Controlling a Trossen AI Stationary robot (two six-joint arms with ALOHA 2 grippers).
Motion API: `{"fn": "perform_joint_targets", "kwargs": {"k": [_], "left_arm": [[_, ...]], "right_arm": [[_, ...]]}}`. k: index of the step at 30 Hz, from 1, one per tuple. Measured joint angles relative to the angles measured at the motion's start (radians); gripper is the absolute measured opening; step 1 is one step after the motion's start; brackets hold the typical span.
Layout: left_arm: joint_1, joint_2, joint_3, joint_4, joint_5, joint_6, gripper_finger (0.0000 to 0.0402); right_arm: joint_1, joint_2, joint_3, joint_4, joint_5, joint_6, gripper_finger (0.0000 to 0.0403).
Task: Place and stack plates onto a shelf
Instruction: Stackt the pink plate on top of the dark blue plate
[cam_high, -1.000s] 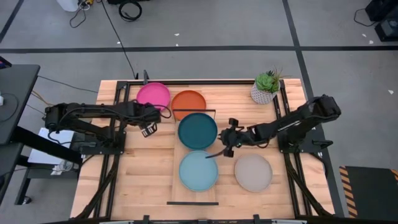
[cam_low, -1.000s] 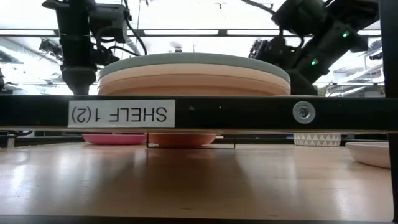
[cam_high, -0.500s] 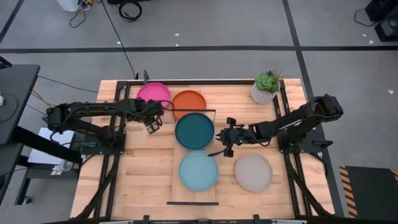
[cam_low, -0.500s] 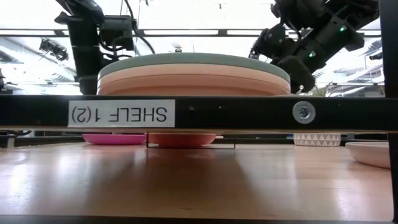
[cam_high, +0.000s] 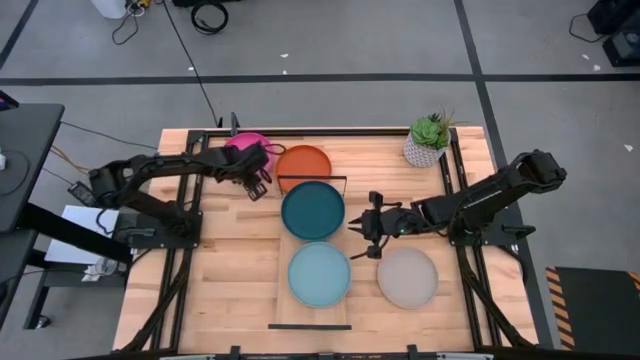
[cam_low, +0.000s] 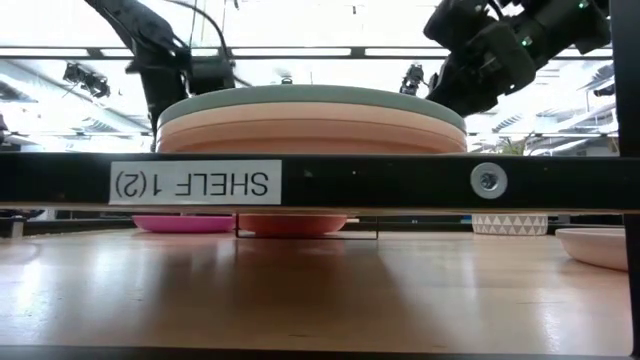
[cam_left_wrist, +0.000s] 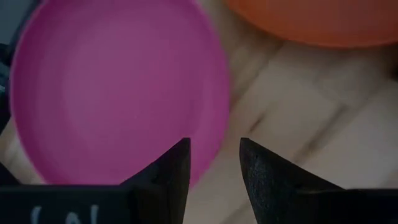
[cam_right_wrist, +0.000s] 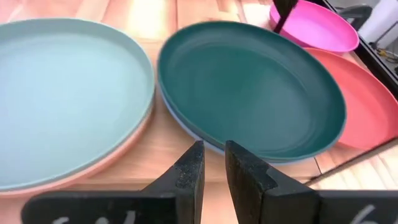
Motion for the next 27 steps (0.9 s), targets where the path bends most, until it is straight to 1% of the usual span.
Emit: {"fn": "perform_joint_targets", "kwargs": {"k": [6,10,13,18,22,24,27], "left_arm": [[0.071,0.088,-0.001,0.005,0.011,0.042,0.0144],[0.088,0.122,-0.001,0.017,0.052,0.066,0.0144],[0.091,0.143,-0.001,0.022,0.054,0.068,0.0143],[0.089,0.143,-0.001,0.011,0.058,0.069,0.0142],[0.101,0.142,-0.001,-0.031,0.158,0.102,0.0141],[0.097,0.145,-0.002,-0.034,0.141,0.125,0.0141],[0.086,0.145,-0.004,-0.033,0.065,0.144,0.0141]], "right_arm": [[0.023,0.004,0.000,0.001,0.005,0.006,0.0070],[0.033,0.005,0.000,-0.006,0.020,0.011,0.0070],[0.038,0.005,0.000,-0.003,0.020,0.011,0.0070],[0.038,0.005,0.000,-0.005,0.021,0.011,0.0070],[0.038,0.005,0.000,-0.004,0.021,0.012,0.0070],[0.038,0.005,0.000,0.000,0.020,0.012,0.0070],[0.039,0.005,0.000,0.001,0.020,0.012,0.0070]]}}
